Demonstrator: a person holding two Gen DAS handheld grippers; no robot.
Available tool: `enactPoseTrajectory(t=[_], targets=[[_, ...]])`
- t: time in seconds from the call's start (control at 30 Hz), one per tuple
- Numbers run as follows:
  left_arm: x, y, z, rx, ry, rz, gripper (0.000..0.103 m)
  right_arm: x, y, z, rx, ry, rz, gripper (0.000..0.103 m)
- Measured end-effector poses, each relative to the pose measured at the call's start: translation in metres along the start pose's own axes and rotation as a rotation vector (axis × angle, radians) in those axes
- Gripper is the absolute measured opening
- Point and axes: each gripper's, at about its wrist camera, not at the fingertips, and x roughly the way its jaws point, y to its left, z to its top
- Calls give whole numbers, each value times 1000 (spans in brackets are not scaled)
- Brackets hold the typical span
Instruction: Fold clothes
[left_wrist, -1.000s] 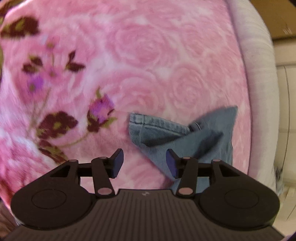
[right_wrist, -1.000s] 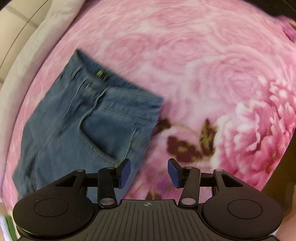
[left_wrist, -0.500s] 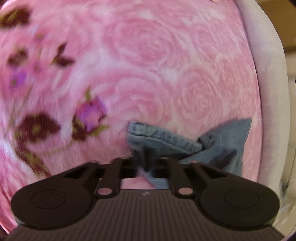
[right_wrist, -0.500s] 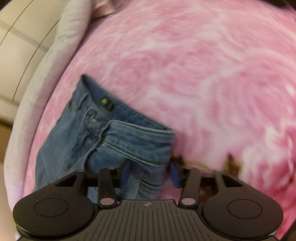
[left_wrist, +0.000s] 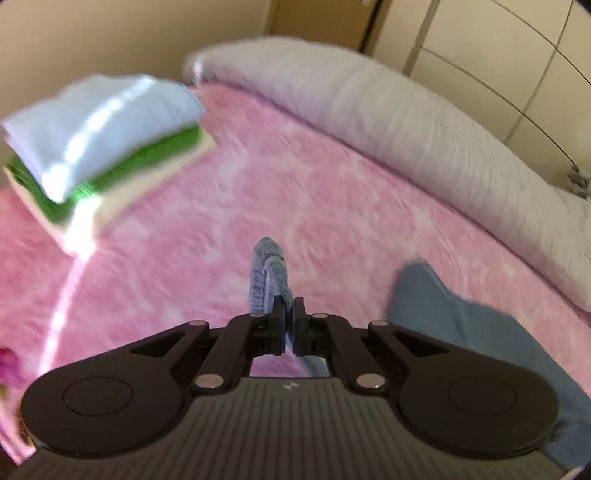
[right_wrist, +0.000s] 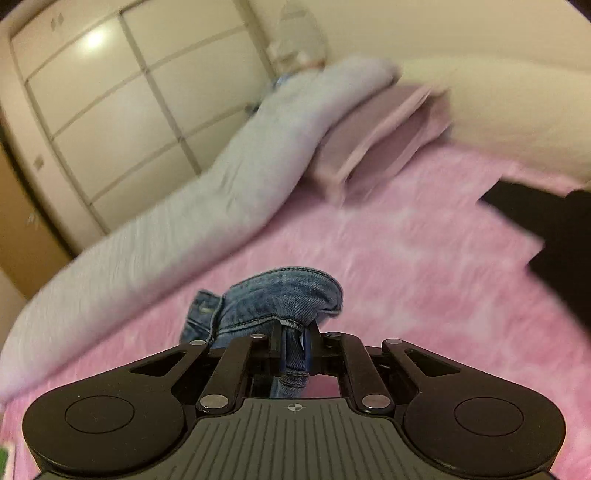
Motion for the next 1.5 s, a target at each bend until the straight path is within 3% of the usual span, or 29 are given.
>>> enactPoseTrajectory(t=[0.13,0.27,0.3,0.37,0.47,0.6,0.63,0.67,0.73,0.87,0.97,1.03,1.1,1.13,1.17,1.23,1.3,1.4,1.47,1.5], targets=[[-3,45,-31,7,34,110,1,-27,-25,-7,36,18,-89,8],[17,77,-84,95,154,245,2,18,-101,-95,305,353,-254,12],[21,85,-94,73,188,273,1,23,-113,-115,406,374,-266,12],[21,105,-108,-11,231,284,2,20,-125,-139,558,323,-253,15],[24,130,-116,-168,258,244,3,19,-118,-143,595,285,-227,31],[29,140,-120,-325,245,221,7,26,-114,-138,549,287,-212,33],[29,138,-119,-328,236,221,0,25,-110,-134,523,282,-218,21],[28,135,-115,-304,212,218,0,25,-106,-130,497,277,-224,13],[19,126,-103,-239,137,194,0,24,-98,-122,445,267,-237,10],[-39,110,-73,-120,-91,60,2,10,-89,-114,398,250,-192,9],[-46,131,-85,-76,-65,125,4,13,-85,-121,361,306,-201,9],[-13,152,-109,-72,113,234,4,27,-80,-131,304,380,-243,9],[15,151,-132,46,217,313,6,36,-76,-136,281,413,-291,12],[19,142,-137,116,202,341,8,36,-75,-135,281,420,-304,19],[20,134,-138,154,200,371,8,36,-73,-133,270,431,-316,36],[14,130,-134,148,196,390,10,34,-66,-126,186,453,-362,52],[2,134,-124,103,153,419,18,27,-58,-119,96,460,-410,54],[-20,138,-104,24,52,451,17,11,-26,-110,-77,406,-533,54],[-29,122,-95,69,2,418,15,5,-1,-107,-188,360,-526,54],[-29,108,-94,104,12,355,15,4,12,-108,-228,332,-472,54]])
